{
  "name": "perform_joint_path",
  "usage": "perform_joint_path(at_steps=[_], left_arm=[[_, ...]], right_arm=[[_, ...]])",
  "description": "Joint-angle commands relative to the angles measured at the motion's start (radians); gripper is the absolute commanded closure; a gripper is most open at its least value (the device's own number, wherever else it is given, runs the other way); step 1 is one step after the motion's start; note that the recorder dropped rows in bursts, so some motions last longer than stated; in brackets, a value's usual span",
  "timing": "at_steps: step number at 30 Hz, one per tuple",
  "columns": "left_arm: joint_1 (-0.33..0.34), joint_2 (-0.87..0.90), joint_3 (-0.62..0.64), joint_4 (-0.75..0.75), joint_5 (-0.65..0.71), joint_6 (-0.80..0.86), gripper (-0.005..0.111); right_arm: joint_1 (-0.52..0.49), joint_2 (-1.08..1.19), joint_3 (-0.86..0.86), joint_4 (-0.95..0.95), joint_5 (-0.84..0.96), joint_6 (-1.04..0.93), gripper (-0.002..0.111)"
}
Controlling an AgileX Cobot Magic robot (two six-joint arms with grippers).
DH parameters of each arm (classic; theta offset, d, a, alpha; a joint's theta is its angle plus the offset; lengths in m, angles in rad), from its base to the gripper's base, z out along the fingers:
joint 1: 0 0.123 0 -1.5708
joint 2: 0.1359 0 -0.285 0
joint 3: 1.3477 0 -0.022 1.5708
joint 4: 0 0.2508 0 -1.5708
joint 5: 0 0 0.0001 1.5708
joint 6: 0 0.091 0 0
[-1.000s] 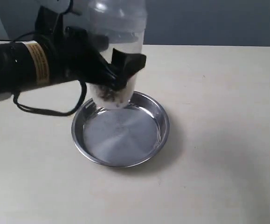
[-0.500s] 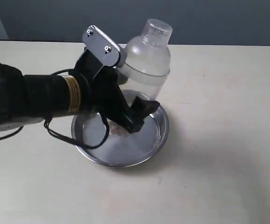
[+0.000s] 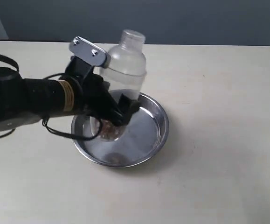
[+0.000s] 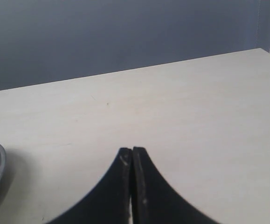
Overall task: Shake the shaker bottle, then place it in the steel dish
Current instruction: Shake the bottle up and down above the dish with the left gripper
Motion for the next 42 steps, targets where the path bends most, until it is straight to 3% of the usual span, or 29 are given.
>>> perform_joint_path(at_steps=[1, 4, 5, 7, 9, 12, 16, 18, 22, 24, 28, 33, 35, 39, 42], left_arm=[[0.071, -0.053, -0.033, -0.021, -0.214, -0.019, 0.106], [0.067, -0.183, -0.132, 0.06, -0.353, -0.015, 0.106], [0.067, -0.206, -0.162, 0.065, -0.323, -0.014, 0.106], [0.062, -0.204, -0.174, 0.058, -0.128, -0.042, 0.106], [0.049, -0.118, -0.093, 0.046, 0.016, -0.051, 0.106], [0.046, -0.032, -0.012, 0.051, -0.027, -0.051, 0.106], [0.036, -0.161, -0.108, 0.07, -0.166, -0.035, 0.106], [0.036, -0.182, -0.128, 0.059, -0.117, -0.039, 0.106], [0.038, -0.051, -0.002, 0.014, -0.045, -0.041, 0.106], [0.039, -0.041, -0.002, 0.025, -0.063, -0.041, 0.106], [0.036, -0.187, -0.093, 0.057, -0.191, -0.04, 0.106], [0.038, -0.087, 0.012, 0.013, -0.058, -0.042, 0.106], [0.038, -0.05, 0.028, -0.017, -0.078, -0.042, 0.106], [0.034, -0.161, -0.039, 0.017, -0.236, -0.039, 0.106], [0.025, -0.137, 0.001, 0.014, -0.142, -0.047, 0.106]], right_arm=[[-0.003, -0.005, 0.001, 0.0, -0.005, -0.002, 0.109], [-0.003, -0.005, 0.001, 0.0, -0.005, -0.002, 0.109], [-0.003, -0.005, 0.001, 0.0, -0.005, -0.002, 0.109], [-0.003, -0.005, 0.001, 0.0, -0.005, -0.002, 0.109], [-0.003, -0.005, 0.001, 0.0, -0.005, -0.002, 0.109], [-0.003, -0.005, 0.001, 0.0, -0.005, -0.002, 0.109], [-0.003, -0.005, 0.001, 0.0, -0.007, -0.002, 0.109], [-0.003, -0.005, 0.001, 0.0, -0.007, -0.002, 0.109], [-0.003, -0.005, 0.001, 0.0, -0.007, -0.002, 0.109], [-0.003, -0.005, 0.001, 0.0, -0.007, -0.002, 0.109], [-0.003, -0.005, 0.001, 0.0, -0.007, -0.002, 0.109], [-0.003, -0.005, 0.001, 0.0, -0.007, -0.002, 0.109], [-0.003, -0.005, 0.001, 0.0, -0.007, -0.002, 0.109], [-0.003, -0.005, 0.001, 0.0, -0.007, -0.002, 0.109], [-0.003, -0.005, 0.001, 0.0, -0.007, -0.002, 0.109]])
